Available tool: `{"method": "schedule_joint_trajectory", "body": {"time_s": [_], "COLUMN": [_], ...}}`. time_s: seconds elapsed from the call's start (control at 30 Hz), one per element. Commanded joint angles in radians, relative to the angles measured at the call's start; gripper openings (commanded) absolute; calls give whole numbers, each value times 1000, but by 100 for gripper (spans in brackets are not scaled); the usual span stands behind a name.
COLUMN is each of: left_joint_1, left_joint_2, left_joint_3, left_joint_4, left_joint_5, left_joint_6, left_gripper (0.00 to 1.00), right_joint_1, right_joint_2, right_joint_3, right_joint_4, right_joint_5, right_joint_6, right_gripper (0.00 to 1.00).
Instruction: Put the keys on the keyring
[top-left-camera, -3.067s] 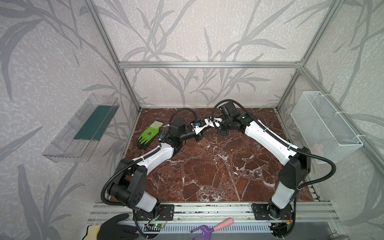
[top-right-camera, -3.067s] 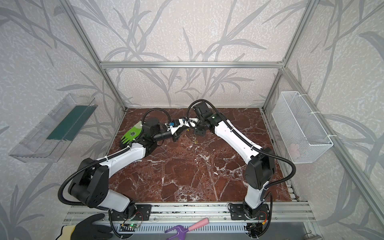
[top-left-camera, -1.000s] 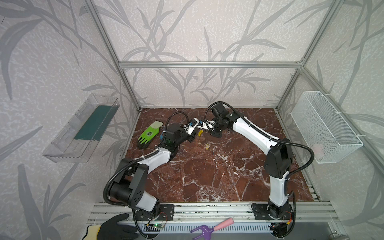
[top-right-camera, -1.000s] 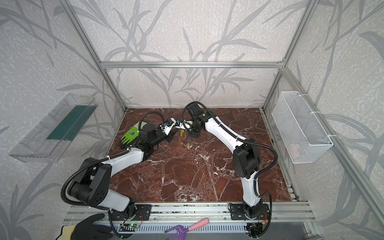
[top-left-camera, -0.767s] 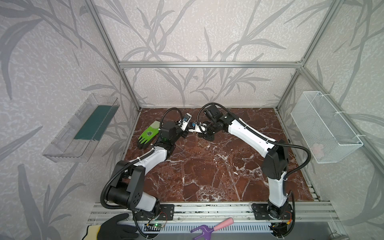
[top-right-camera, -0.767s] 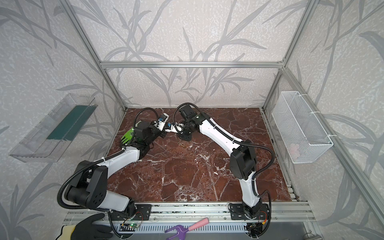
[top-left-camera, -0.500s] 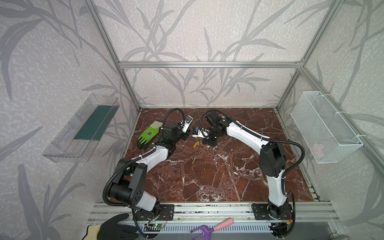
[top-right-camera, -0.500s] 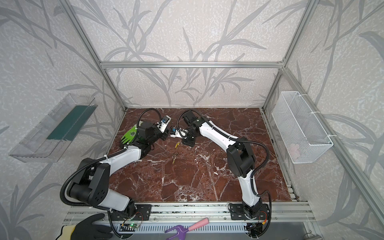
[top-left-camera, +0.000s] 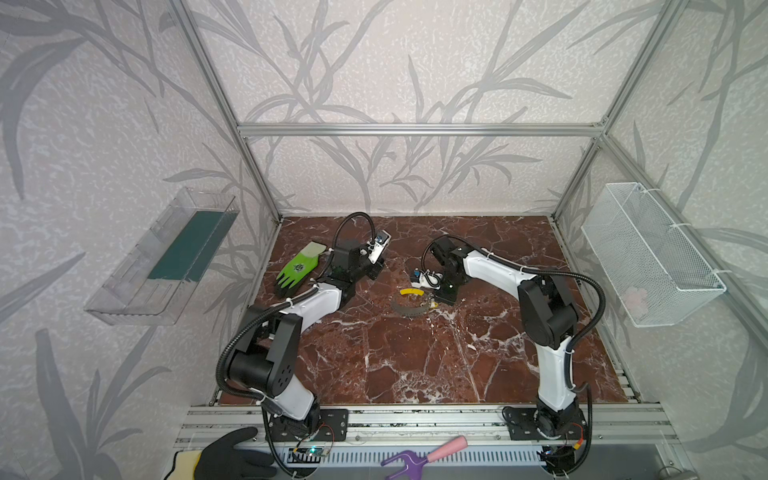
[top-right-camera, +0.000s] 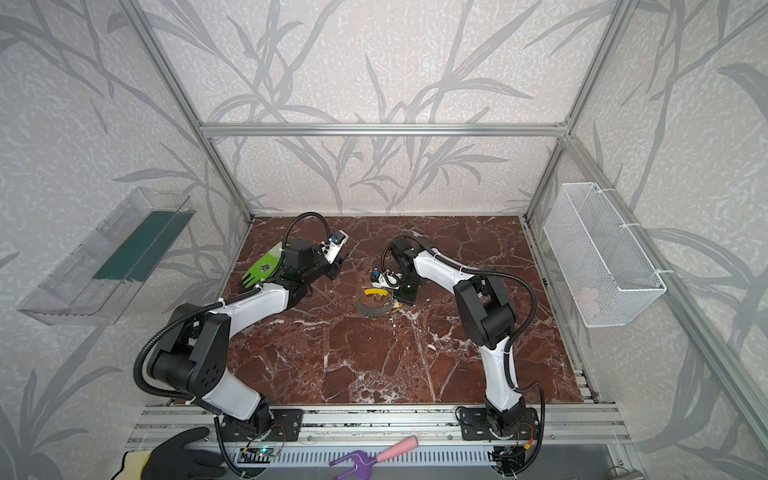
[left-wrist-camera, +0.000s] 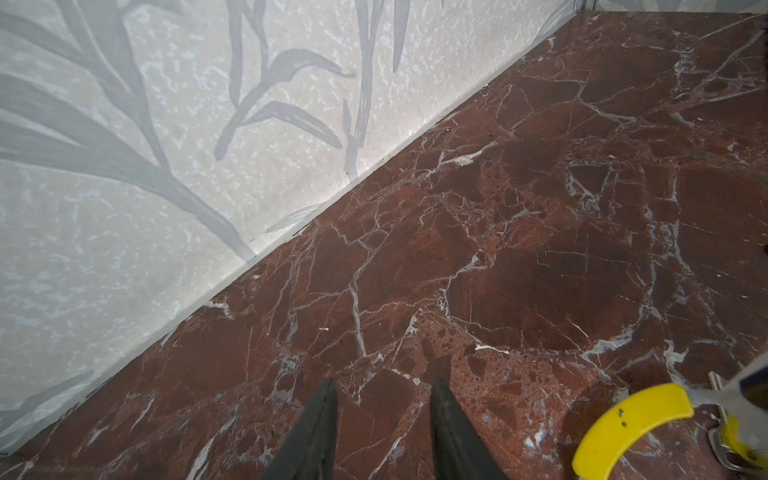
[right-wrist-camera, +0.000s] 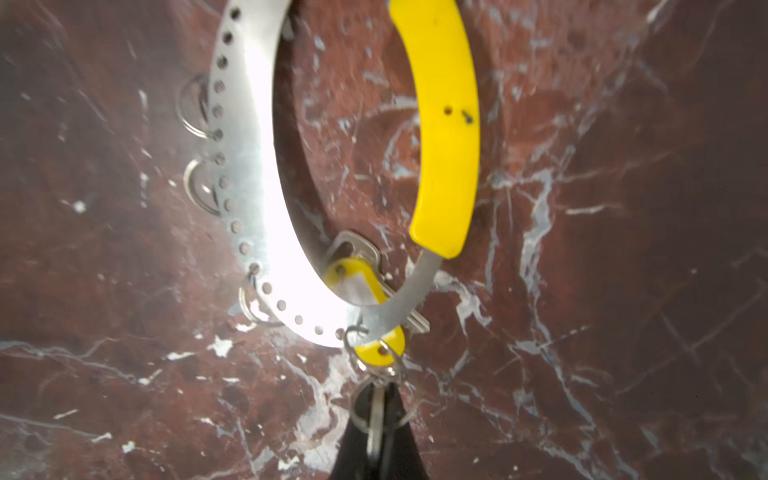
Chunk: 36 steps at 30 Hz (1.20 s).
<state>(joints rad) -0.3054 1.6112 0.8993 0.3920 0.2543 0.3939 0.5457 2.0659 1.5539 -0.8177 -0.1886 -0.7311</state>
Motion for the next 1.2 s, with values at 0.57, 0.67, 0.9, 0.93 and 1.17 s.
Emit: {"method": "schedule_joint_trajectory", "body": {"time_s": [0.57, 0.67, 0.9, 0.93, 1.17], "left_joint_1": [4, 39, 98, 105, 124], "left_joint_2": [-113, -214, -369, -373, -327], "left_joint_3": [-48, -184, -384, -426, -653], "left_joint_4": [-59, 27, -16, 17, 488], "left_joint_5": [-150, -330, -698, -717, -669], "left_joint_6": [-109, -216, -342, -348, -323], "left_gripper": [63, 95, 99, 99, 99], "right_joint_1": [-116, -153, -305, -333, -397], "right_joint_2": [-21, -246, -640, -665, -664], "right_joint_3": [-22, -284, -833, -893, -1166], "right_joint_4": [183, 442, 1006, 1070, 1582], "right_joint_5": [185, 132, 168, 150, 59], "right_joint_6": [80, 237, 514, 538, 556], "right_gripper": [99, 99, 99, 99, 99]}}
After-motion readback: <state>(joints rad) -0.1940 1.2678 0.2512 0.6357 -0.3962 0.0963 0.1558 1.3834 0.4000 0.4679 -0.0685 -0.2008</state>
